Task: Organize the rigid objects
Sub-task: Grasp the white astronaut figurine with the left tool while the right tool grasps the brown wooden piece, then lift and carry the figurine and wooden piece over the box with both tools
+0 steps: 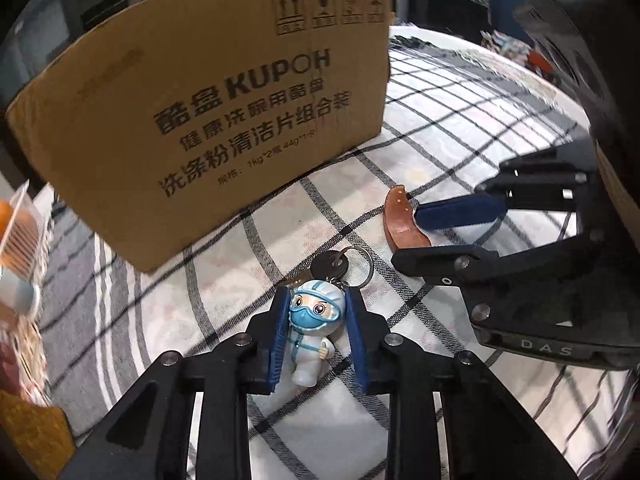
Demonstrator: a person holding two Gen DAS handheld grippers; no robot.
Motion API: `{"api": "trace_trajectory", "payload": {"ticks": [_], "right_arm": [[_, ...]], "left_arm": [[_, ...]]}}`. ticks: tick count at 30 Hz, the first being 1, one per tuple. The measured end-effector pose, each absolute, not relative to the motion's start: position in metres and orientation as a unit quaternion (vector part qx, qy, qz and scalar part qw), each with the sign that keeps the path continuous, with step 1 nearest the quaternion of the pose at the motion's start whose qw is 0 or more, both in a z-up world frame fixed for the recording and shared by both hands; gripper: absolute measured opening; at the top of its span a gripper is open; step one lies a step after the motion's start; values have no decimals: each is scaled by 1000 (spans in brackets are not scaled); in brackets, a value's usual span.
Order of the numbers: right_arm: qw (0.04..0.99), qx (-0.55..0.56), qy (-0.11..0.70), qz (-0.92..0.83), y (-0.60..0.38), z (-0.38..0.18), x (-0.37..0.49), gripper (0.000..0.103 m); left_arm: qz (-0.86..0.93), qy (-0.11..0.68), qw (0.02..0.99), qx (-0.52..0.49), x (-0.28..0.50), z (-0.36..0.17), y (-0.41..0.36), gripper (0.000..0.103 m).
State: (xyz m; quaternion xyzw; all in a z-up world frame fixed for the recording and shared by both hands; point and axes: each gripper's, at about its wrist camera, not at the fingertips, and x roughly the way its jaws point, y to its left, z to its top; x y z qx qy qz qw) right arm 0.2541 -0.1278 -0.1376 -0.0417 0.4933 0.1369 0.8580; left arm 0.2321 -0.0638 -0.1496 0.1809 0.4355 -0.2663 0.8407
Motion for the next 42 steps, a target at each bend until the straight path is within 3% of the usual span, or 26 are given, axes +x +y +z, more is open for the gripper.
{"api": "trace_trajectory", "payload": {"ticks": [8, 17, 23, 27, 42], "right_arm": [[863, 6, 491, 117, -142, -138, 250, 30], [872, 46, 479, 88, -144, -138, 251, 35], [878, 24, 474, 61, -135, -140, 262, 35], [883, -4, 467, 49, -126, -141, 260, 24], [907, 12, 416, 68, -130, -94, 235, 24]], "left_arm": [[-228, 453, 856, 98, 228, -146, -52, 28], [-194, 456, 868, 28, 234, -145, -31, 28], [-187, 454, 871, 11, 239, -146, -26, 28], [-179, 449, 875, 8, 238, -144, -24, 28], [-171, 402, 900, 4, 219, -99, -30, 28]]}}
